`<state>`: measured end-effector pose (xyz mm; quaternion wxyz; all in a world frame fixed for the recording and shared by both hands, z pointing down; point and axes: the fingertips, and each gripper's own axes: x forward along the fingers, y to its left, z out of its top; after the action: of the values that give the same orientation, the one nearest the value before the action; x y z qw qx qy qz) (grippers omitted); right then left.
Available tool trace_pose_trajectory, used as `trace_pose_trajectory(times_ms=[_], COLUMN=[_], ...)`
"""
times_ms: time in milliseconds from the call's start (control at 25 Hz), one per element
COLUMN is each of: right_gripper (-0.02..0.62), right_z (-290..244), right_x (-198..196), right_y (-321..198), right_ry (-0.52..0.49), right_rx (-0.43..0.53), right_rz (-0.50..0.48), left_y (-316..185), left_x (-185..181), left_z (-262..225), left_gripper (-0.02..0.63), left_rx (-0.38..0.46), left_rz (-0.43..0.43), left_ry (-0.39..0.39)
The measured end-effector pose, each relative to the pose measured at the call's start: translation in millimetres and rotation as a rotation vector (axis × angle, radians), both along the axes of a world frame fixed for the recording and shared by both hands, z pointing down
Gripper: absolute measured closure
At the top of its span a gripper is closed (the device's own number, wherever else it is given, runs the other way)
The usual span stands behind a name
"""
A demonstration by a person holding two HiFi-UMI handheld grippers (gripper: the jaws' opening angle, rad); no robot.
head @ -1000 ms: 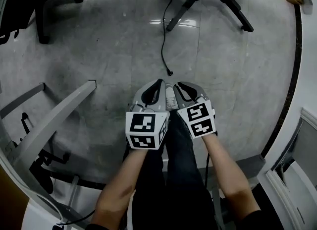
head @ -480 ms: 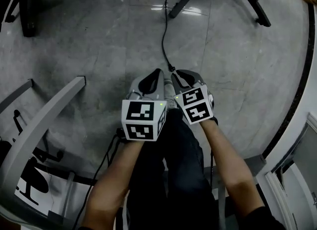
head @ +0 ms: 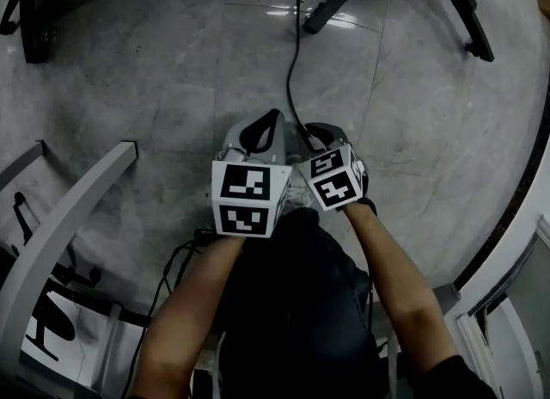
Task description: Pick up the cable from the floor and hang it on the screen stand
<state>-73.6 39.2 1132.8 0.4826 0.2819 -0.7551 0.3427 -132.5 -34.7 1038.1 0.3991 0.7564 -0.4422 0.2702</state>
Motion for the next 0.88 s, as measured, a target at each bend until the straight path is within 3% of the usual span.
trace_pose_trajectory(times_ms=[440, 880], right_gripper=[0.535, 0.539], right_z=[74.8, 106.6], right_x=[0.3, -1.9], right_y=[3.5, 10.5], right_ry=[0.050, 0.100], right_rx=[-0.081, -0.161], right_rz=[-0.030, -0.040], left_y=[-19.6, -33.8], left_x=[-5.8, -9.9], left_z=[56.6, 73.0], left_gripper=[0.607, 0.607], left_rx=[0.001, 0.009], left_rz=[0.011, 0.005], left_ry=[-0.005, 0.008])
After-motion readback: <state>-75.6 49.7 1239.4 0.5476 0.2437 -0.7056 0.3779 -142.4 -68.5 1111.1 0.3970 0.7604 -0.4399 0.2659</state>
